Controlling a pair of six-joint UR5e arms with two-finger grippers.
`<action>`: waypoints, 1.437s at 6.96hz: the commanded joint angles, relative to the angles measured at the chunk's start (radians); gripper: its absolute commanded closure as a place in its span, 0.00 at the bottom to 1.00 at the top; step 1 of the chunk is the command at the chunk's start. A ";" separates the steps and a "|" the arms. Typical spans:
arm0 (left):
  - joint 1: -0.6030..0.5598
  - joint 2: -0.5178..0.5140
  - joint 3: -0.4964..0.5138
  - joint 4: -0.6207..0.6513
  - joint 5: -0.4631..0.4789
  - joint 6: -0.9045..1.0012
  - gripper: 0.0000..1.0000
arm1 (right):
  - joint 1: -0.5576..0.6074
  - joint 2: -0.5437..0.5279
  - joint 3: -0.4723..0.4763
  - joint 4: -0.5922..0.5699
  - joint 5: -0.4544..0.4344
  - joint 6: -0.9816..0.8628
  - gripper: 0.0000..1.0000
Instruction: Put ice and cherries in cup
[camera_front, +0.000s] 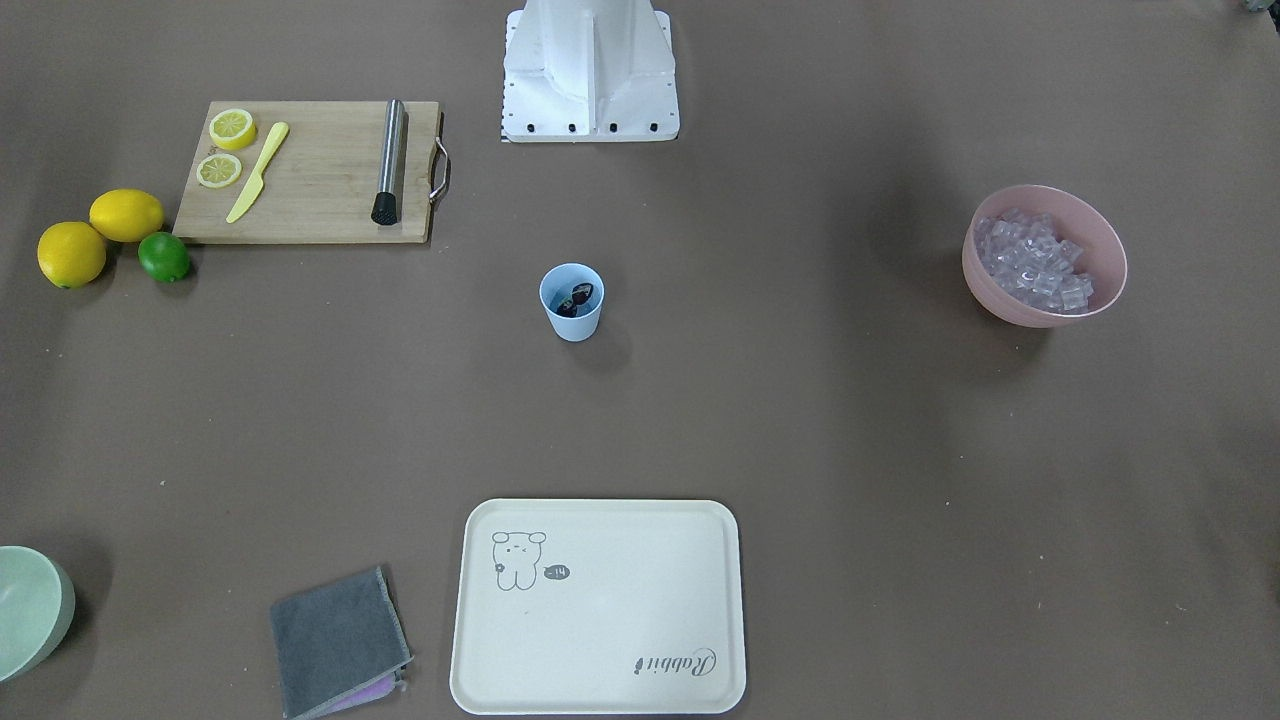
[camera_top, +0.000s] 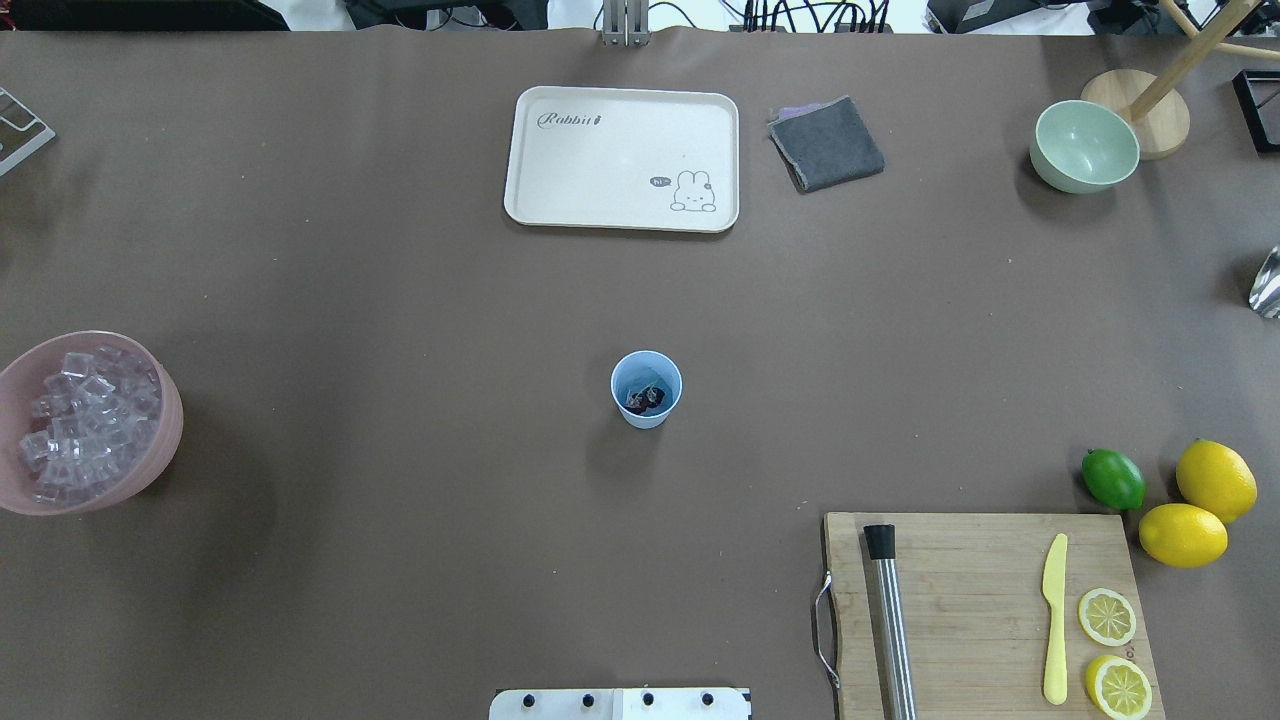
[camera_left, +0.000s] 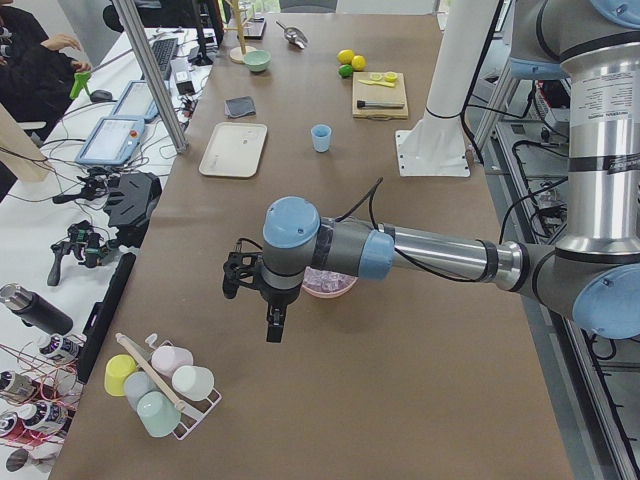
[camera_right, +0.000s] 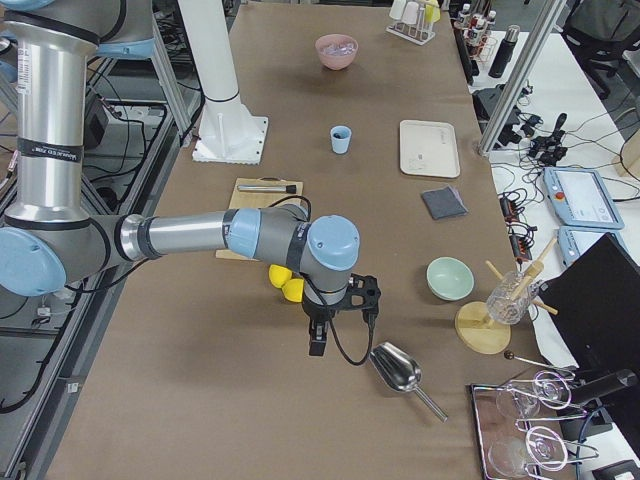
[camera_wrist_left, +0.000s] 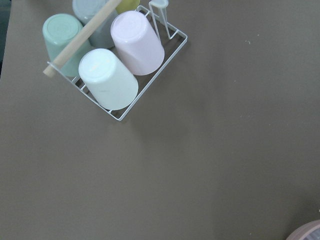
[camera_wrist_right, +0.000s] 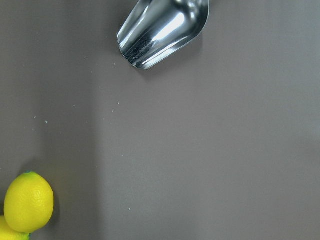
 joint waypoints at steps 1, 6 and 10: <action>0.001 -0.001 0.011 -0.002 0.000 0.000 0.02 | 0.001 0.000 -0.011 0.000 0.000 0.001 0.00; 0.006 -0.015 0.011 0.001 0.001 -0.002 0.02 | 0.001 0.011 -0.011 0.000 0.000 0.001 0.00; 0.008 -0.016 0.014 -0.001 0.004 -0.002 0.02 | 0.001 0.012 -0.009 0.002 0.002 0.001 0.00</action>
